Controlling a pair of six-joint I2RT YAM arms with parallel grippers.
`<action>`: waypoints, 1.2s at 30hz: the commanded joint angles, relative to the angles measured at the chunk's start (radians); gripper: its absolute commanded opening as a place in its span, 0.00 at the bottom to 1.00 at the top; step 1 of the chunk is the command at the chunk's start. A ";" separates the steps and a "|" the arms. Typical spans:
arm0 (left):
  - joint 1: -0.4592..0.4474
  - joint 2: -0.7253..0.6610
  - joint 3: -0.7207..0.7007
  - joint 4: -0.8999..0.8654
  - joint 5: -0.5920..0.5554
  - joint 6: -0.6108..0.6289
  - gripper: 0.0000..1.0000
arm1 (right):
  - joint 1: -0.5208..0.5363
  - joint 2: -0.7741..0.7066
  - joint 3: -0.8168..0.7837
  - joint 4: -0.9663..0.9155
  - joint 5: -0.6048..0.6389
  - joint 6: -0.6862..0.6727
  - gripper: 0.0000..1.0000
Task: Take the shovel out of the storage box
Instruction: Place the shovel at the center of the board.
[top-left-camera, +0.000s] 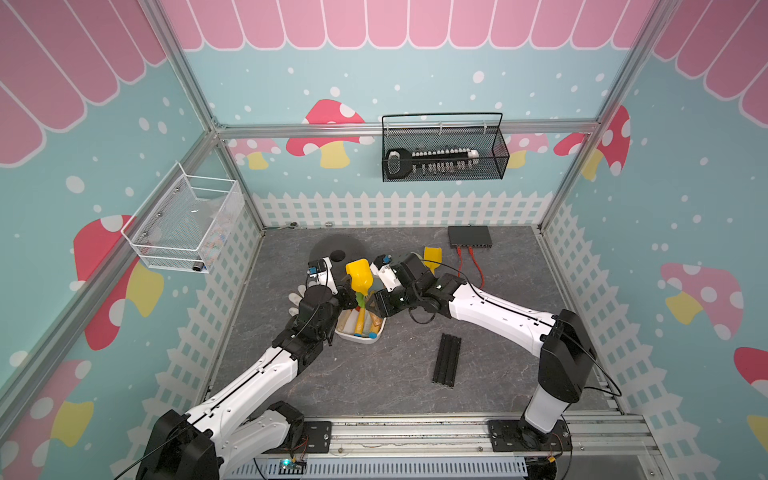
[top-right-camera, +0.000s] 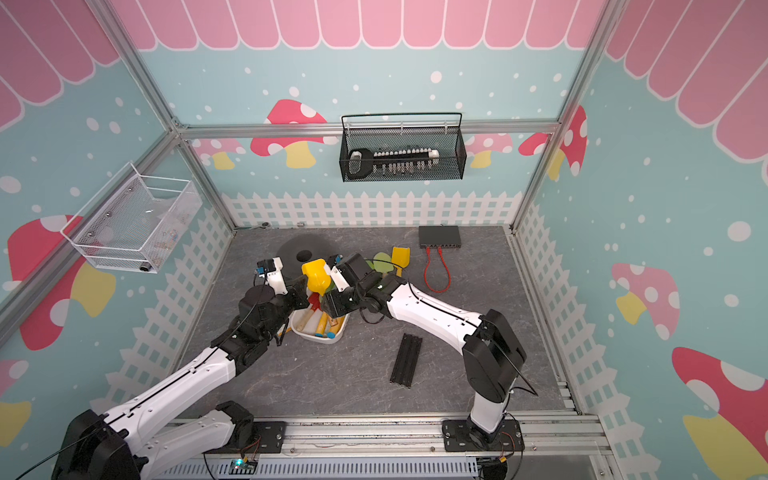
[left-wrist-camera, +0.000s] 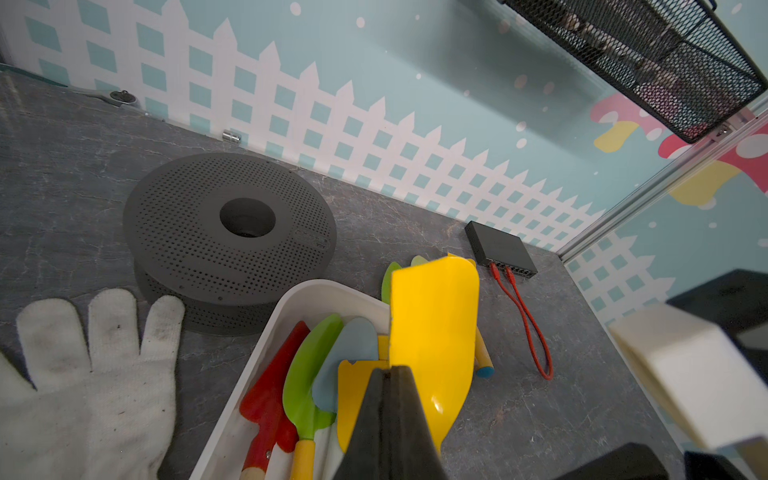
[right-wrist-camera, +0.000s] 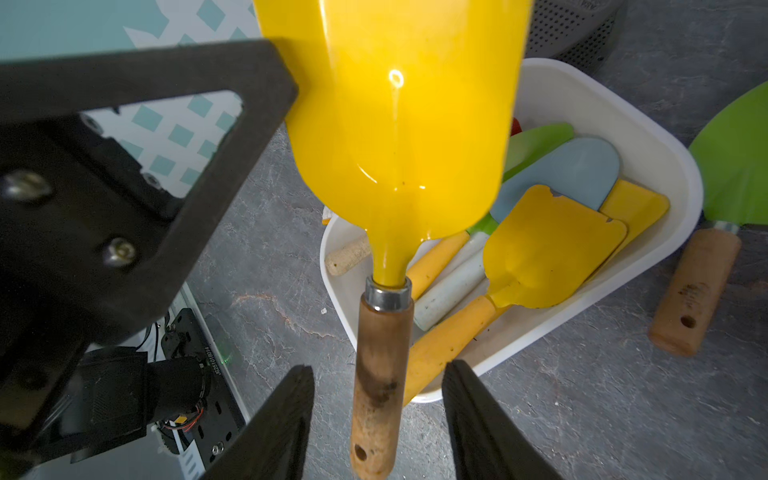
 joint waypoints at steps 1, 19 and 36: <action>-0.003 -0.011 -0.005 0.024 0.020 -0.017 0.00 | 0.011 0.025 0.031 -0.029 0.024 0.013 0.56; -0.003 -0.004 -0.013 0.044 0.039 -0.034 0.00 | 0.020 0.066 0.042 -0.033 0.012 0.027 0.26; -0.002 -0.047 -0.068 -0.024 0.049 0.024 0.57 | -0.022 0.044 -0.032 -0.014 0.027 0.050 0.14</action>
